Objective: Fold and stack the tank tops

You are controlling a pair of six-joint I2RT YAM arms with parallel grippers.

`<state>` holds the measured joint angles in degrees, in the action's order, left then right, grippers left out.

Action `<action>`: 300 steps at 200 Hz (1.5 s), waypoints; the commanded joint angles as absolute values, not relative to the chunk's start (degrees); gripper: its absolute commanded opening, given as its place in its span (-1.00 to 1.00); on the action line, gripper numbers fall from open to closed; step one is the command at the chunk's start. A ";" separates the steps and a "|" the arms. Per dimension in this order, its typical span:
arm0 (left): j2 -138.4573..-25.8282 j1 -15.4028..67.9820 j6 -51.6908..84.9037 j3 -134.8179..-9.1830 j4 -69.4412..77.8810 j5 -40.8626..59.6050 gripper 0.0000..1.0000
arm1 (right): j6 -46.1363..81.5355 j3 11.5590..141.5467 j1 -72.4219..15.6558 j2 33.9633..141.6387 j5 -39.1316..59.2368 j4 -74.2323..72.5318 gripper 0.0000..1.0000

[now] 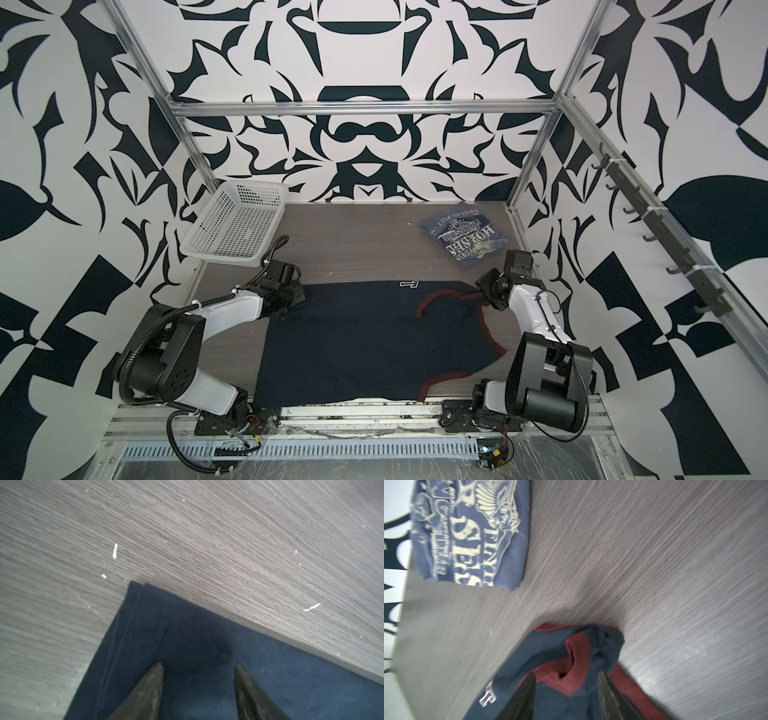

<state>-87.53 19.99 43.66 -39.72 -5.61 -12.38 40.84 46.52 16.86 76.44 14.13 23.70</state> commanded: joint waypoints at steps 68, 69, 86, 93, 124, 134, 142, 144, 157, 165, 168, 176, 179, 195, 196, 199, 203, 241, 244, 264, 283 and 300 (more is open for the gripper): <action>-87.01 19.83 43.55 -37.15 -10.24 -11.25 0.17 | 49.13 47.48 19.35 90.00 21.93 14.72 0.03; -87.05 19.85 43.53 -37.12 -10.22 -11.25 0.17 | 49.17 47.52 19.43 90.22 21.91 14.57 0.03; -87.35 19.85 43.35 -37.32 -10.26 -11.17 0.17 | 49.11 48.27 20.04 93.53 22.19 12.23 0.01; -87.48 19.85 43.24 -37.35 -10.28 -11.13 0.17 | 48.94 49.29 20.21 95.20 22.44 12.34 0.00; -87.40 19.85 43.33 -37.20 -10.20 -11.27 0.17 | 48.26 51.59 20.30 99.23 21.73 11.86 -0.24; -87.43 19.84 43.33 -37.10 -10.20 -11.39 0.17 | 48.12 52.02 20.30 99.23 20.74 11.90 -0.36; -87.54 19.79 43.29 -37.13 -10.20 -11.50 0.18 | 47.75 52.43 20.30 99.14 20.19 11.90 -0.50; -87.67 19.82 43.32 -37.10 -10.24 -11.53 0.18 | 47.69 52.61 20.30 99.14 20.03 11.90 -0.52; -88.19 19.84 43.33 -37.22 -10.02 -11.51 0.18 | 47.64 53.42 20.30 99.05 20.72 10.94 -0.73; -88.55 19.85 43.32 -37.41 -10.06 -11.51 0.18 | 47.72 54.35 20.30 99.06 21.36 10.62 -0.89; -88.78 19.86 43.33 -37.50 -10.10 -11.47 0.18 | 47.65 54.70 20.30 99.01 21.69 10.38 -0.93; -89.15 19.86 43.34 -37.76 -10.11 -11.42 0.18 | 47.28 55.69 20.22 98.79 22.94 9.89 -1.00; -89.33 19.84 43.31 -37.83 -10.11 -11.35 0.18 | 47.12 56.05 20.27 98.59 23.24 9.85 -1.00; -89.91 19.86 43.33 -38.41 -10.46 -11.25 0.18 | 45.30 57.50 20.30 96.74 23.65 10.47 -1.00; -89.91 19.82 43.33 -38.45 -10.46 -11.25 0.18 | 45.15 57.54 20.30 96.62 23.65 10.51 -1.00; -89.98 19.81 43.33 -38.35 -10.46 -11.33 0.18 | 44.71 57.69 20.30 96.17 23.56 10.60 -1.00; -89.92 19.86 43.40 -38.39 -10.38 -11.29 0.18 | 44.12 57.81 20.29 95.58 23.53 10.59 -1.00; -90.24 19.86 43.46 -38.17 -10.11 -11.34 0.18 | 40.92 58.26 20.06 93.14 27.42 5.37 -1.00; -90.25 19.84 43.46 -38.15 -10.11 -11.34 0.18 | 40.79 58.32 19.98 93.18 27.62 4.87 -1.00; -90.49 19.86 43.37 -38.49 -9.93 -11.12 0.18 | 39.87 59.55 19.26 94.94 26.76 2.50 -1.00; -90.70 19.84 43.33 -38.94 -10.11 -11.12 0.18 | 39.76 61.34 18.81 98.20 25.67 1.61 -1.00; -90.62 19.86 43.20 -39.19 -10.18 -11.08 0.18 | 40.36 62.67 18.83 101.17 23.46 3.09 -1.00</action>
<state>-87.94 20.01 43.22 -40.01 -5.65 -12.16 41.54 59.70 18.52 98.30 27.00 5.30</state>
